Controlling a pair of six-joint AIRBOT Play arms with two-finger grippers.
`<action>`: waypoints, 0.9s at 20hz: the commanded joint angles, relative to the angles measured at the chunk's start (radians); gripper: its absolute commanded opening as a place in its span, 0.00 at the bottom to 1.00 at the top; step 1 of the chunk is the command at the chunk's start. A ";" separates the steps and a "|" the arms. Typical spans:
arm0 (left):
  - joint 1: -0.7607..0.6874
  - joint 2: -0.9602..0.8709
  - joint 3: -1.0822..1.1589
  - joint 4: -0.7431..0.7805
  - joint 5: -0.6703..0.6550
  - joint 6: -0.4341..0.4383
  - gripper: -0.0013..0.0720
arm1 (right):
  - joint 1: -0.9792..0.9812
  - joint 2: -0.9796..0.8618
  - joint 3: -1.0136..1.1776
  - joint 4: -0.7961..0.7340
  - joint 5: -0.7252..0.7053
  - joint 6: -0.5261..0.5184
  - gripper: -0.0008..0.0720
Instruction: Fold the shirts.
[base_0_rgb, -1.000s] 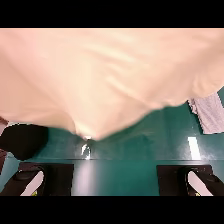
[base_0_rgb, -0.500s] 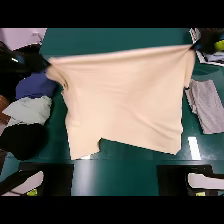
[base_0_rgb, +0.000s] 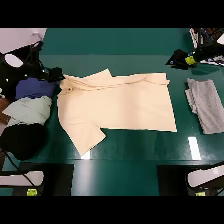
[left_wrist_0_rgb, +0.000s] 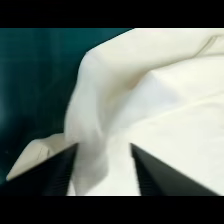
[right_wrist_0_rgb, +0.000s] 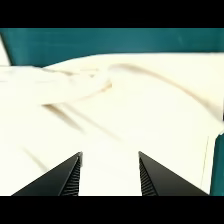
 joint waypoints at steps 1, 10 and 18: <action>0.058 0.019 0.024 0.007 -0.109 -0.011 0.76 | -0.043 0.031 -0.016 0.071 0.114 -0.047 0.58; 0.118 0.213 -0.402 0.149 -0.198 -0.102 0.76 | -0.097 0.452 -0.637 0.072 -0.003 -0.097 0.58; 0.117 0.365 -0.754 0.012 -0.040 -0.117 0.76 | -0.097 0.597 -0.807 0.080 -0.045 -0.097 0.58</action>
